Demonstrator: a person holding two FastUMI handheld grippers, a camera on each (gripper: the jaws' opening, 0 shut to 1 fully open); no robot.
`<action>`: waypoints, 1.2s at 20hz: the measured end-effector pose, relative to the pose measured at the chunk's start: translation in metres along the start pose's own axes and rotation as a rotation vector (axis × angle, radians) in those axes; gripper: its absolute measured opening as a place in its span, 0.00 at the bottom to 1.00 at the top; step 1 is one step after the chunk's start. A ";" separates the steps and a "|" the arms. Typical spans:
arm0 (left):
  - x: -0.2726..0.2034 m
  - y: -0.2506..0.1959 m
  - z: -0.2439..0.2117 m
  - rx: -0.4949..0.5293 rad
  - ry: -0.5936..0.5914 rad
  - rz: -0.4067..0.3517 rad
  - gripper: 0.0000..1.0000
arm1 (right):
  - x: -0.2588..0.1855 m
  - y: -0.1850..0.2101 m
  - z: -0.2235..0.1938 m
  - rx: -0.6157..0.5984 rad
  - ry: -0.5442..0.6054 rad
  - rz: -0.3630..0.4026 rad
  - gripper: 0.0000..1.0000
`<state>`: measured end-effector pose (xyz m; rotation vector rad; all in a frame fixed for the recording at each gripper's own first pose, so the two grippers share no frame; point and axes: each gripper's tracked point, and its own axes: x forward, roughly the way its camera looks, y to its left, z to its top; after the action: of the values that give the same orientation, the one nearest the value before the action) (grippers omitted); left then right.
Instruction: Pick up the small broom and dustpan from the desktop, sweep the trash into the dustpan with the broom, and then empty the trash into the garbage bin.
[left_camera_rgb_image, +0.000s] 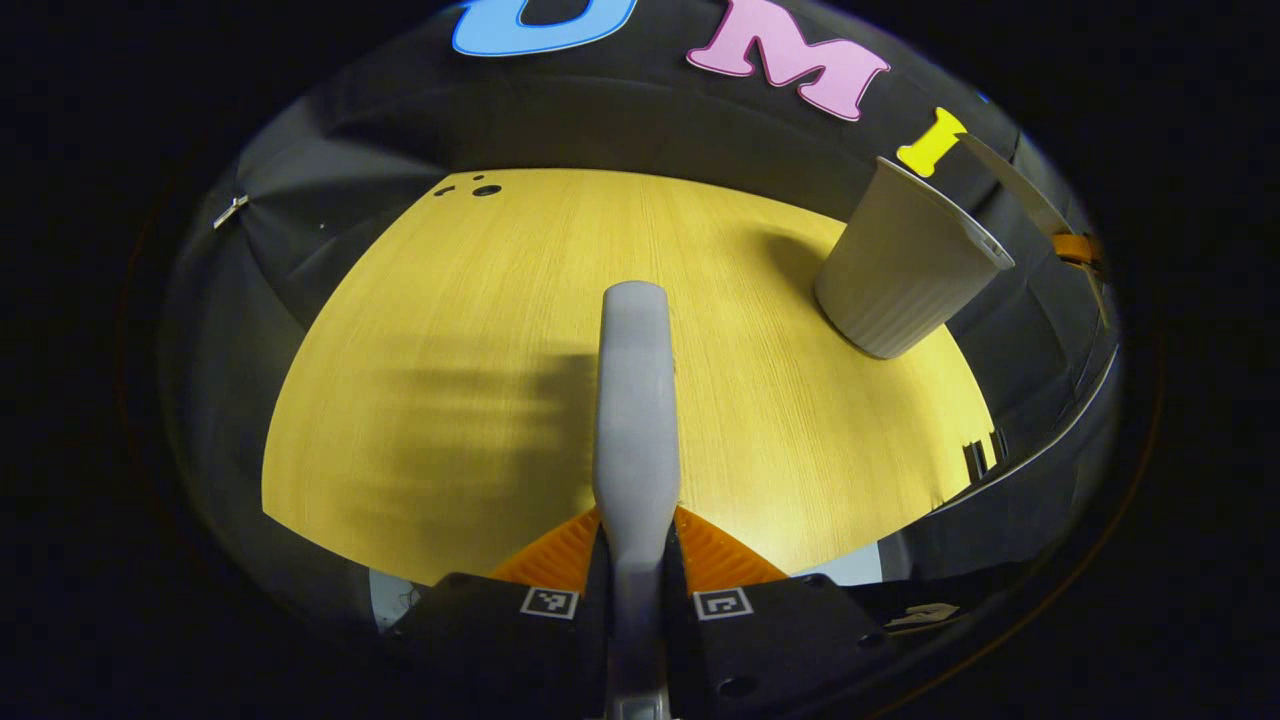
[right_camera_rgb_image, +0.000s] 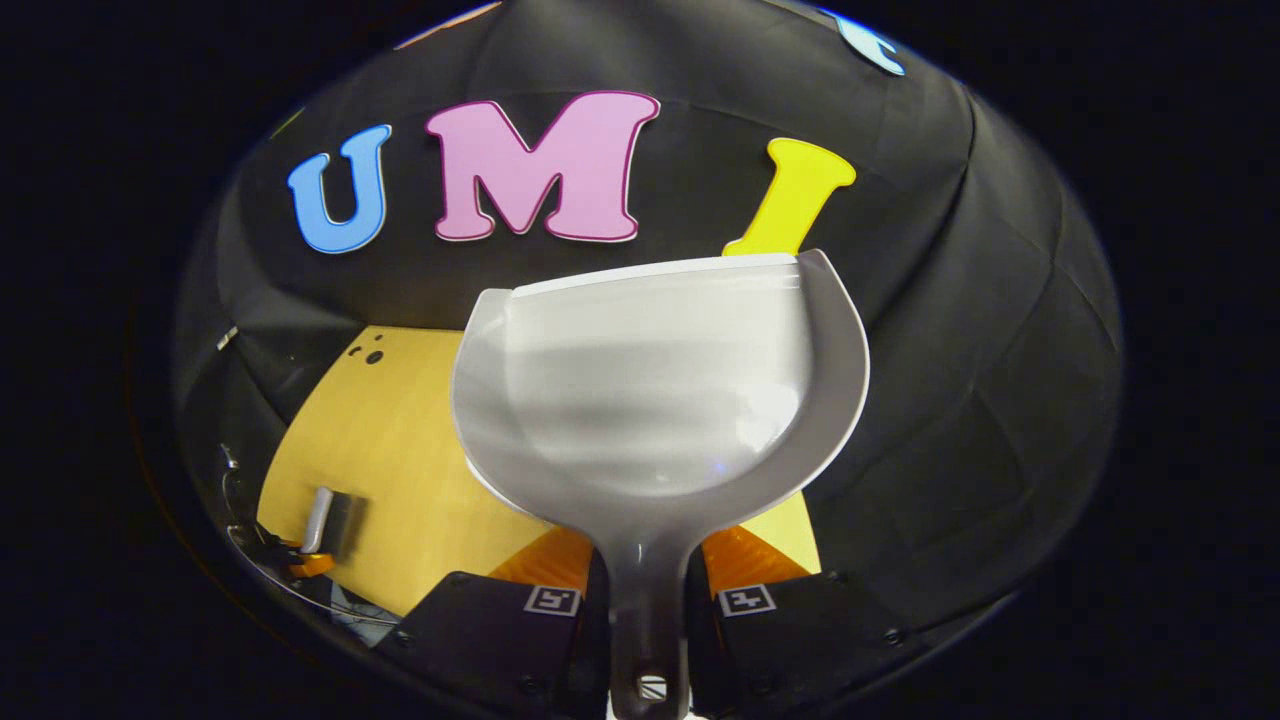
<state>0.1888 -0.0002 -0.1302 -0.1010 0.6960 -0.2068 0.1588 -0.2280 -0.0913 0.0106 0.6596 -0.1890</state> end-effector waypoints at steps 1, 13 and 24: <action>-0.001 0.003 0.001 0.001 0.000 0.003 0.28 | -0.003 0.006 0.001 0.017 -0.004 0.028 0.35; -0.008 0.047 -0.001 -0.056 -0.039 0.092 0.28 | -0.049 0.210 -0.052 0.046 0.029 0.427 0.35; 0.009 0.072 0.006 -0.103 -0.021 0.109 0.28 | 0.015 0.278 -0.201 -0.007 0.357 0.466 0.35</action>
<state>0.2109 0.0684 -0.1426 -0.1629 0.6891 -0.0658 0.0982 0.0563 -0.2733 0.1928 0.9933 0.2712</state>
